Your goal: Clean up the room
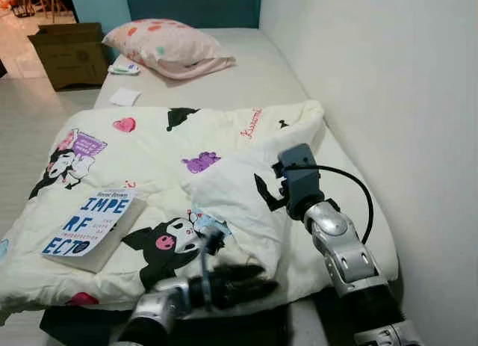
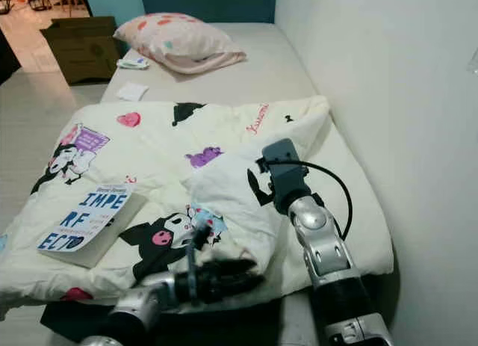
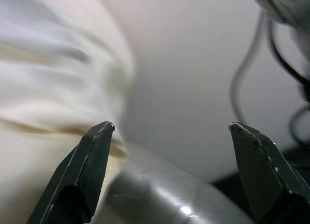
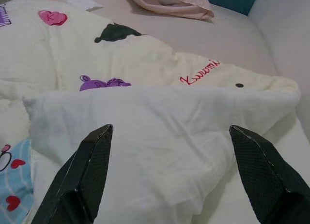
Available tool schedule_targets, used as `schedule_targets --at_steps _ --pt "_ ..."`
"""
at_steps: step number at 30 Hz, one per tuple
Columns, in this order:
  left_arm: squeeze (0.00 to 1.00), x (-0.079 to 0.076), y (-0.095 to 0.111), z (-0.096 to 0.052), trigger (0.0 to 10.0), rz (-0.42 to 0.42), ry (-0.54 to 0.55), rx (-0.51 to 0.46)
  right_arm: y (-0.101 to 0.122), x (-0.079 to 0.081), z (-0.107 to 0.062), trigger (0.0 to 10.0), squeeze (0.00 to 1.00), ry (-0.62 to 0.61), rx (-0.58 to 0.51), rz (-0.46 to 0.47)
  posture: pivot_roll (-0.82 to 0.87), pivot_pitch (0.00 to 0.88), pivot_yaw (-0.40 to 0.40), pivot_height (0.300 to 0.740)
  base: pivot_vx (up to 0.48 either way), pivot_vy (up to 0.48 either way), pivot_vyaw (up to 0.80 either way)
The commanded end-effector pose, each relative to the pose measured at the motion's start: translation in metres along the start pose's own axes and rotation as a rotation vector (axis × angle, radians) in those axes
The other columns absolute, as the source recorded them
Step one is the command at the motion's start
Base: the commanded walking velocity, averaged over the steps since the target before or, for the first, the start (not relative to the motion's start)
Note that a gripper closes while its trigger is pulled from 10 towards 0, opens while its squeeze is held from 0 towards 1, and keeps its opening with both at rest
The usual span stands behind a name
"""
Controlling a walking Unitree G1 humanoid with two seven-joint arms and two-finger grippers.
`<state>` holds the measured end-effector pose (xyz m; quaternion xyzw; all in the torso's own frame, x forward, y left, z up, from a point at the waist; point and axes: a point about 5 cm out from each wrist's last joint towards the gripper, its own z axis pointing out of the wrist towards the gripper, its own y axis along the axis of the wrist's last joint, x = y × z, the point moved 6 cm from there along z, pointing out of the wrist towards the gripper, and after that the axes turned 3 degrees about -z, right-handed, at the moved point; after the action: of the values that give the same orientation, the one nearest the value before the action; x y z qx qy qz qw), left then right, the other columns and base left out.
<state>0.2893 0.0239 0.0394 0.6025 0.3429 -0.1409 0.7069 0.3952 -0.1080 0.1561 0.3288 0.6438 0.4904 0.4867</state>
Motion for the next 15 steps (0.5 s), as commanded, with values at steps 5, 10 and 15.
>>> schedule_targets --at_steps 5,10,15 --pt "1.00 -0.002 0.009 -0.022 10.0 0.014 -0.012 0.002 0.005 0.009 0.007 10.0 0.00 0.027 -0.022 0.012 0.03 0.077 -0.041 0.472 0.000 0.000 0.00" --pt "1.00 -0.001 0.011 -0.051 10.0 0.028 0.007 0.043 0.006 0.021 0.011 10.0 0.00 0.065 -0.029 0.016 0.04 0.069 -0.051 0.472 0.000 0.000 0.00" --pt "1.00 0.010 0.027 -0.063 10.0 0.055 0.095 -0.029 0.008 0.024 0.012 10.0 0.00 0.080 -0.045 0.025 0.04 0.064 -0.051 0.472 0.000 0.000 0.00"
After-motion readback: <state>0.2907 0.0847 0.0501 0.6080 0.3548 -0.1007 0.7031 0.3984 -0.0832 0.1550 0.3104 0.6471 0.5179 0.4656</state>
